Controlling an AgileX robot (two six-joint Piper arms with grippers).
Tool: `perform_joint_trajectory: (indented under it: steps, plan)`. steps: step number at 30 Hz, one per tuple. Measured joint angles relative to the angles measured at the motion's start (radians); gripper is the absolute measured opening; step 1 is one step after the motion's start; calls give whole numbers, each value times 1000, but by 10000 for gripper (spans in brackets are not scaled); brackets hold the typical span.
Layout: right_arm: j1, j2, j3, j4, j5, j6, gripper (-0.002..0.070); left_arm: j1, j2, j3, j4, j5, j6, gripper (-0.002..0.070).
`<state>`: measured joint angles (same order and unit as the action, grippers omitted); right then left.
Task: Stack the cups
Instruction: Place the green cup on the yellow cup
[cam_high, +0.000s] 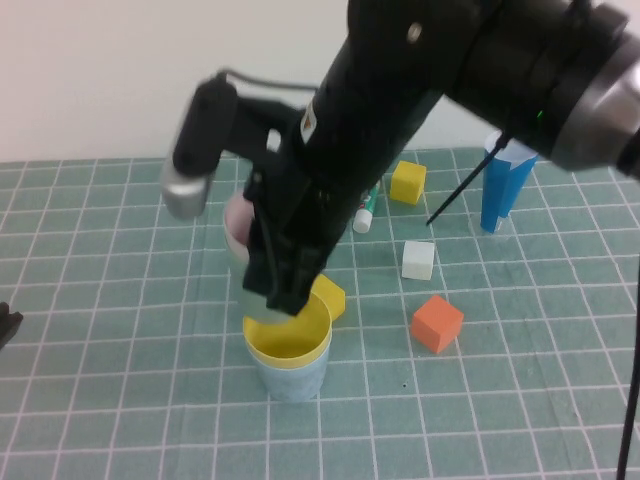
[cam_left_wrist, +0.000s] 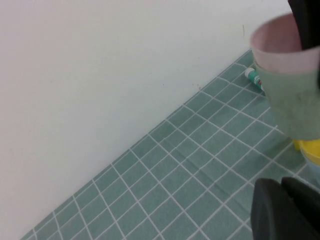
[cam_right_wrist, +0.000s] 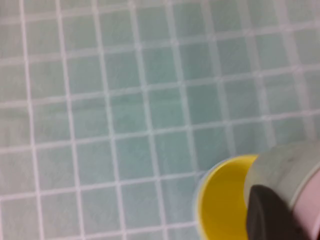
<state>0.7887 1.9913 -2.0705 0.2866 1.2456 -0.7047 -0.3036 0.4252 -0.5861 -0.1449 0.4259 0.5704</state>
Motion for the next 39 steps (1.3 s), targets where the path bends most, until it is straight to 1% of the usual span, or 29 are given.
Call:
perform_joint_trajectory:
  steps: [6,14,22,24,29,31,32,34,36,37,39]
  plan:
    - [6,0,78,-20,0,30,62,0,0,0,2,4,-6,0]
    - [6,19,84,13,0,19,62,0,0,0,2,4,-15,0]
    - [6,34,84,40,0,-34,67,0,0,0,2,11,-24,0]
    - [6,34,84,50,0,-36,107,0,0,0,2,12,-24,0]
    - [6,34,84,61,-2,-38,333,0,0,0,2,14,-24,0]
    - [6,34,84,61,-2,-38,383,0,0,0,2,14,-24,0]
    - [6,28,84,61,-2,-38,396,0,0,0,2,14,-24,0]
    - [6,10,84,61,-2,-38,398,0,-2,0,1,14,-28,0]
    - [6,-27,84,47,-2,-33,373,0,-16,1,-21,-2,-39,0]
    - [6,-56,84,26,-2,-26,343,0,-31,4,-40,-16,-42,0]
    - [7,-121,84,-40,-2,-12,255,0,-76,5,-63,-41,-49,-1]
